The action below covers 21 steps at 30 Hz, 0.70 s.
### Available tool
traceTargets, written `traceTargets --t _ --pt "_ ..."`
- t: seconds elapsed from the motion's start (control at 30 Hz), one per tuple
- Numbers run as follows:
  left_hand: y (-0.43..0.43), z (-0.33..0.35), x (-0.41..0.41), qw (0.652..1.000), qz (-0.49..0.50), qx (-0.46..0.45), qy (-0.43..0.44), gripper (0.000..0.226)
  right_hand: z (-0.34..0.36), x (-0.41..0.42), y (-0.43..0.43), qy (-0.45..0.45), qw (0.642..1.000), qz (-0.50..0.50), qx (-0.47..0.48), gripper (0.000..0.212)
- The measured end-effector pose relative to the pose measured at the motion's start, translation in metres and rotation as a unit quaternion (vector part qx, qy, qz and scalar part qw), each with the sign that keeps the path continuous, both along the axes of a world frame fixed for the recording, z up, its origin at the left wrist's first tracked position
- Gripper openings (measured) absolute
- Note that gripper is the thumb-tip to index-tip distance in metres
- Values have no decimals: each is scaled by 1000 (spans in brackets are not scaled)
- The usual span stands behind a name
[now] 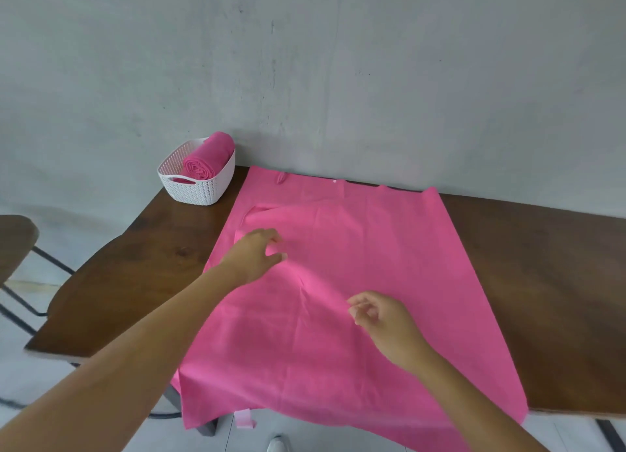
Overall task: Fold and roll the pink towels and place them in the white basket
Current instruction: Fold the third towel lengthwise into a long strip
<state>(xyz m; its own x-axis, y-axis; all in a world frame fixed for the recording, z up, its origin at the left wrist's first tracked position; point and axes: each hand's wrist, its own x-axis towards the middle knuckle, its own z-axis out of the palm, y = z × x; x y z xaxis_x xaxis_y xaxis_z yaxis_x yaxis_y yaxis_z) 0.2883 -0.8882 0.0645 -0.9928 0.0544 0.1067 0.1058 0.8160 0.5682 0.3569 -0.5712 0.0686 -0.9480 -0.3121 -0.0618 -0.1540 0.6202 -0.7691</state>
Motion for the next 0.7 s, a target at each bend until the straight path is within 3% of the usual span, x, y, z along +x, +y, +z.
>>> traceTargets --t 0.23,0.57,0.7 --pt "13 -11 -87 1000 21 4 15 40 2 -81 -10 -2 1000 -29 -10 17" --pt "21 -27 -171 990 -6 -134 -50 65 -8 -168 -31 -9 999 -45 -10 19" --pt "31 -38 -162 990 -30 -139 20 52 -6 -201 -35 9 999 -41 13 18"
